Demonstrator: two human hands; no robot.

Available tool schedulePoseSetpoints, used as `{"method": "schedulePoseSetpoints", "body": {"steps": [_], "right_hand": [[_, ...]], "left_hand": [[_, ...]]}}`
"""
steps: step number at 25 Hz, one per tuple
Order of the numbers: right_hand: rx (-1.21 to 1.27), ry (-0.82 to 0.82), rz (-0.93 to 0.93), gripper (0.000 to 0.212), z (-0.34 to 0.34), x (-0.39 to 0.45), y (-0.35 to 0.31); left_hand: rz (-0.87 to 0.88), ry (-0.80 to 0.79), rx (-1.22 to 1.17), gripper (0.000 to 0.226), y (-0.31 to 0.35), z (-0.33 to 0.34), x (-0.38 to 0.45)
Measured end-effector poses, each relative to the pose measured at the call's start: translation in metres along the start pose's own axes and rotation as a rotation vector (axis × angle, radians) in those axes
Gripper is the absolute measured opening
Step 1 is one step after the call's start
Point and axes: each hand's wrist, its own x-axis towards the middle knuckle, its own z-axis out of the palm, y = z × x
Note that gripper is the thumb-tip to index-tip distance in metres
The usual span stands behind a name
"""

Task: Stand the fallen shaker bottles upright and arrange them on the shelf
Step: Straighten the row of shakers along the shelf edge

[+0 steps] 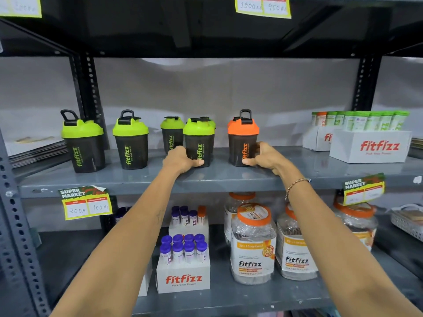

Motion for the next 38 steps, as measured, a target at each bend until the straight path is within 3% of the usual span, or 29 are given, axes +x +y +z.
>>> {"method": "schedulePoseSetpoints", "body": {"steps": [7,18,32,38], "right_hand": [[-0.011,0.051,0.034,0.056,-0.015,0.0,0.012],[0.005,0.021,0.008,0.07,-0.013,0.003,0.015],[-0.044,-0.001,0.039,0.066,-0.011,0.006,0.018],[-0.053,0.002,0.076,0.07,-0.012,-0.001,0.015]], "left_hand": [[0.081,-0.011,-0.028,0.048,0.007,0.019,0.001],[0.066,-0.031,0.0,0.061,0.004,0.021,0.005],[0.084,-0.045,0.135,0.064,0.008,0.022,0.003],[0.081,-0.036,0.084,0.064,0.006,0.02,0.0]]}}
